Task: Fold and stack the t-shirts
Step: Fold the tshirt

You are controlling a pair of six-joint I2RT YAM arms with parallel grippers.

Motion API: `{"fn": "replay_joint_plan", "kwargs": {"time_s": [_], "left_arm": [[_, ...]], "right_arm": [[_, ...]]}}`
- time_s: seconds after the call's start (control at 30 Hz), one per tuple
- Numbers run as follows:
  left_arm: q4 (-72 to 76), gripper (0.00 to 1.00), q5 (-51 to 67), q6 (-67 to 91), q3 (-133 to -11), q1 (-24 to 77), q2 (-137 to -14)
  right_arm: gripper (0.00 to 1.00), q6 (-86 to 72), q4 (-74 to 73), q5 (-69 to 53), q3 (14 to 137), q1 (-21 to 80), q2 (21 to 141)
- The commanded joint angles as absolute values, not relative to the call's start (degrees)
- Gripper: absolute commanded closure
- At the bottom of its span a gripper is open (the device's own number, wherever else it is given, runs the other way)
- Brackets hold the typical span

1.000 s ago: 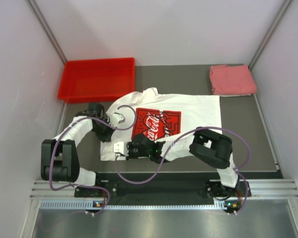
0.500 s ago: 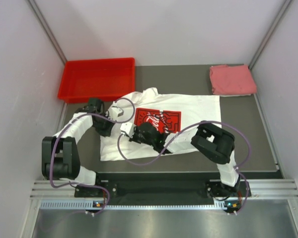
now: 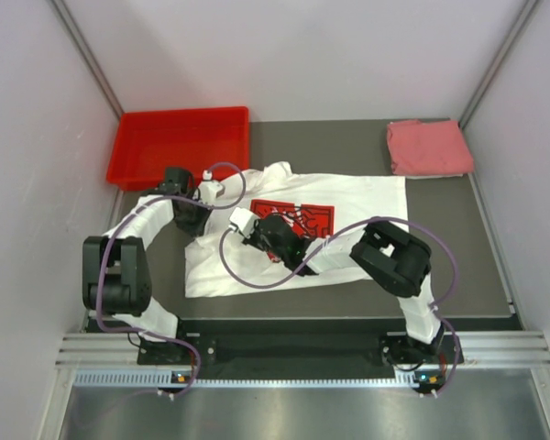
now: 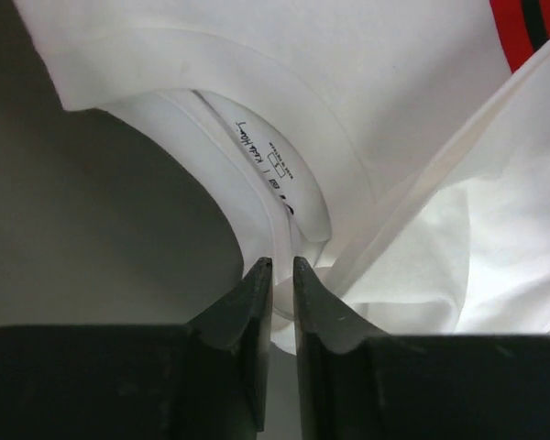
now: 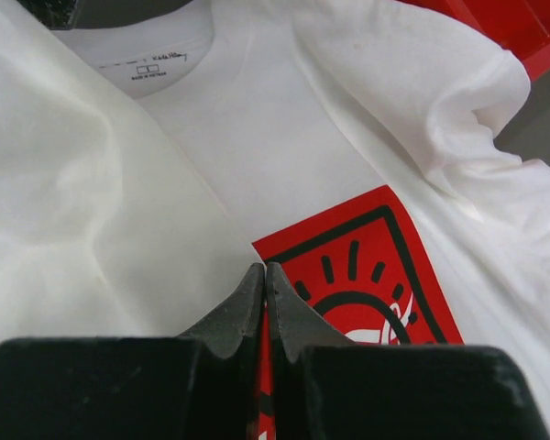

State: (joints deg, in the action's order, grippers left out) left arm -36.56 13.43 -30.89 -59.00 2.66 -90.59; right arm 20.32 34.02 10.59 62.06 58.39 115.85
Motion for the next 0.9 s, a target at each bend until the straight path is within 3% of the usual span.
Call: {"fn": "replay_joint_plan", "kwargs": {"time_s": [0.0,0.03,0.13,0.3,0.87], "left_arm": [[-36.99,0.78,15.02,-29.18,-61.44,2.46,-88.86],[-37.26,0.68,17.38,-29.96,-60.83,2.46,-87.99],[-35.34,0.60,16.80,-31.11,-57.49,2.55,-86.22],[-30.07,0.53,10.55,-25.94,-57.74,2.46,-86.75],[-29.89,0.53,20.22,-27.16,-59.24,2.90,-91.06]], "right_arm": [[1.00,19.42,35.51,13.45,63.64,57.66,116.37],[1.00,19.42,35.94,13.53,63.20,57.66,116.19],[1.00,18.72,36.74,13.89,62.14,57.57,116.37],[1.00,15.31,35.86,15.12,63.46,56.34,117.25],[1.00,10.73,35.60,15.64,65.65,55.11,118.74]]}}
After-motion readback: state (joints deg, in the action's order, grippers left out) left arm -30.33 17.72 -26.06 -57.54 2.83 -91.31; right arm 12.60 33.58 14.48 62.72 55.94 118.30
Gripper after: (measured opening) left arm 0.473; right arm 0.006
